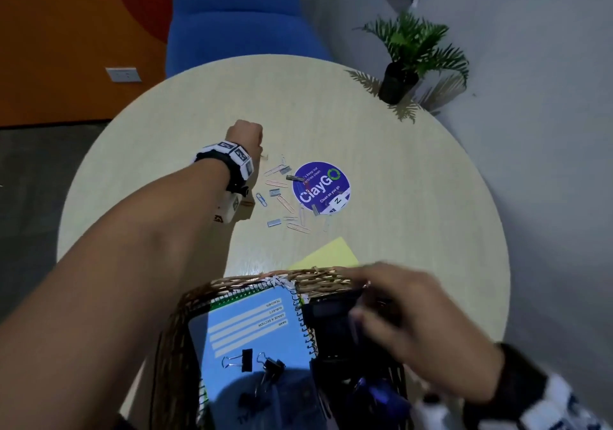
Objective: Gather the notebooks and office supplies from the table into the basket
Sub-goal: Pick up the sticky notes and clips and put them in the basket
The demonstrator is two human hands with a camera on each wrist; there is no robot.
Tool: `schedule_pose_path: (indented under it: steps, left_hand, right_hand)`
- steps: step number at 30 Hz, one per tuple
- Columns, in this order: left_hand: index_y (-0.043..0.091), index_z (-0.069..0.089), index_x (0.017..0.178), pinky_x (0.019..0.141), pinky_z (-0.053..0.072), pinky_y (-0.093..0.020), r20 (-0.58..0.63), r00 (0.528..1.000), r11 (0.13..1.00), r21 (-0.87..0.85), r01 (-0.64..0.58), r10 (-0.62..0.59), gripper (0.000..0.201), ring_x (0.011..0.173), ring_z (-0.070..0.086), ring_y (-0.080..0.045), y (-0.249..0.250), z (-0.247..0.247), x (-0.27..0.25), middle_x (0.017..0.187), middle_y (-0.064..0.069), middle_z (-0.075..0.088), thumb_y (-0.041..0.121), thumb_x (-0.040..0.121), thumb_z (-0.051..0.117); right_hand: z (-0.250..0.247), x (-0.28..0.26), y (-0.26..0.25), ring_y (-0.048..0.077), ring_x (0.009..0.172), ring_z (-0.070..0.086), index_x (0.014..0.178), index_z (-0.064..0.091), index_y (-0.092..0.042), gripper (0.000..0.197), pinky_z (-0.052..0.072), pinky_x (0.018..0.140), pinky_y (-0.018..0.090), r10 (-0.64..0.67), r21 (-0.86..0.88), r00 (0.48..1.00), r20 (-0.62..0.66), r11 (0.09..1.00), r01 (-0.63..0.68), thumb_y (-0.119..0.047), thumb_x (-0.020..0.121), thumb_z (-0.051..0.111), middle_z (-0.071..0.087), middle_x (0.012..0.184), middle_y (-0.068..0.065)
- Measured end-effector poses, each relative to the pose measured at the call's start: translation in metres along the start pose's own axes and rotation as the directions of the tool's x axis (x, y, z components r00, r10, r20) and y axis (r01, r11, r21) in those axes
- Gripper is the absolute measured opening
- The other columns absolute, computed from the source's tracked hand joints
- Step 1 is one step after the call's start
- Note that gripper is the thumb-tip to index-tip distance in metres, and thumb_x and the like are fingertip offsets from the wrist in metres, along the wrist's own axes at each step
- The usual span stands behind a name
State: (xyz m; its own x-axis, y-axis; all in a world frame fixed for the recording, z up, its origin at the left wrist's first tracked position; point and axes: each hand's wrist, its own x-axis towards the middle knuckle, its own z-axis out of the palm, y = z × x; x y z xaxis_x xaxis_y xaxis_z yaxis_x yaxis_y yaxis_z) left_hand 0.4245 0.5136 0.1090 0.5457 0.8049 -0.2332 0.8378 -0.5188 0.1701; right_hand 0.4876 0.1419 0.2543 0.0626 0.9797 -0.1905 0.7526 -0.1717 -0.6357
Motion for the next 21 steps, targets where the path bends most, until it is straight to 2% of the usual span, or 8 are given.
schedule_pose_path:
  steps: [2,4,8,11,14,17,19,21]
  left_hand:
    - [-0.004,0.066,0.105,0.085,0.05,-0.039,-0.055,0.998,0.998,-0.049,0.029,-0.032,0.022,0.1,0.062,-0.041,-0.013,-0.01,-0.012,0.11,-0.028,0.064,0.002,0.084,0.059]
    - [-0.003,0.067,0.104,0.087,0.05,-0.039,-0.082,0.994,0.994,-0.093,0.058,-0.066,0.023,0.1,0.061,-0.042,-0.032,-0.017,-0.024,0.111,-0.028,0.063,-0.003,0.083,0.055]
    - [0.002,0.067,0.108,0.091,0.049,-0.04,-0.084,0.994,0.985,-0.16,0.059,-0.073,0.028,0.102,0.061,-0.04,-0.059,-0.017,-0.041,0.115,-0.024,0.065,-0.004,0.084,0.052]
    - [0.012,0.058,0.125,0.097,0.044,-0.041,-0.077,0.997,0.988,-0.153,0.005,-0.017,0.037,0.114,0.054,-0.037,-0.05,0.0,-0.04,0.128,-0.018,0.055,0.017,0.089,0.059]
    - [0.015,0.053,0.133,0.099,0.045,-0.039,-0.114,0.993,0.987,-0.156,-0.04,0.022,0.041,0.116,0.055,-0.035,-0.03,0.015,-0.024,0.133,-0.017,0.053,0.021,0.093,0.054]
    - [0.006,0.069,0.111,0.089,0.051,-0.033,-0.036,0.999,0.994,-0.11,-0.006,0.002,0.029,0.101,0.066,-0.031,-0.015,0.016,-0.01,0.115,-0.017,0.068,0.008,0.083,0.06]
    - [0.002,0.073,0.099,0.086,0.052,-0.033,0.032,0.998,0.997,-0.044,0.063,-0.062,0.024,0.098,0.068,-0.031,-0.012,0.016,-0.006,0.106,-0.017,0.071,0.005,0.077,0.065]
    - [0.0,0.073,0.099,0.085,0.053,-0.035,0.054,0.993,0.994,-0.023,0.106,-0.104,0.022,0.098,0.067,-0.032,-0.013,0.015,-0.007,0.106,-0.019,0.071,0.008,0.078,0.067]
  right_hand:
    - [-0.032,0.007,0.022,0.005,0.08,0.065,0.113,0.064,-0.027,0.034,0.052,0.065,0.011,0.053,-0.001,0.991,-0.12,0.999,-0.053,-0.014,0.082,0.068,0.066,0.092,-0.01]
    - [-0.05,0.024,0.047,0.007,0.079,0.066,0.11,0.064,-0.025,0.032,0.053,0.063,0.013,0.134,-0.058,0.983,-0.122,0.988,-0.142,-0.01,0.082,0.068,0.066,0.091,-0.005]
    - [-0.052,0.06,0.078,0.011,0.078,0.067,0.111,0.064,-0.019,0.027,0.057,0.076,0.032,0.197,-0.175,0.979,-0.054,0.963,-0.203,-0.012,0.085,0.065,0.066,0.092,0.0]
    - [-0.039,0.086,0.083,0.014,0.079,0.065,0.116,0.063,-0.02,0.033,0.053,0.078,0.028,0.177,-0.24,0.984,0.033,0.957,-0.164,-0.014,0.084,0.064,0.064,0.096,-0.002]
    - [-0.023,0.113,0.084,0.018,0.098,0.063,0.126,0.056,-0.025,0.038,0.048,0.088,0.03,0.224,-0.417,0.95,0.215,0.901,-0.118,-0.019,0.088,0.058,0.06,0.117,0.001]
    - [-0.006,0.131,0.092,0.021,0.119,0.054,0.135,0.047,-0.027,0.043,0.046,0.097,0.036,0.227,-0.556,0.916,0.332,0.831,-0.005,-0.031,0.092,0.05,0.047,0.138,-0.001]
    - [0.007,0.136,0.103,0.022,0.12,0.052,0.138,0.041,-0.029,0.051,0.048,0.092,0.037,0.22,-0.61,0.906,0.363,0.79,0.052,-0.036,0.09,0.054,0.044,0.139,-0.003]
    - [0.021,0.136,0.118,0.021,0.117,0.05,0.137,0.037,-0.031,0.063,0.05,0.084,0.037,0.19,-0.661,0.898,0.396,0.738,0.135,-0.038,0.081,0.065,0.044,0.135,-0.003]
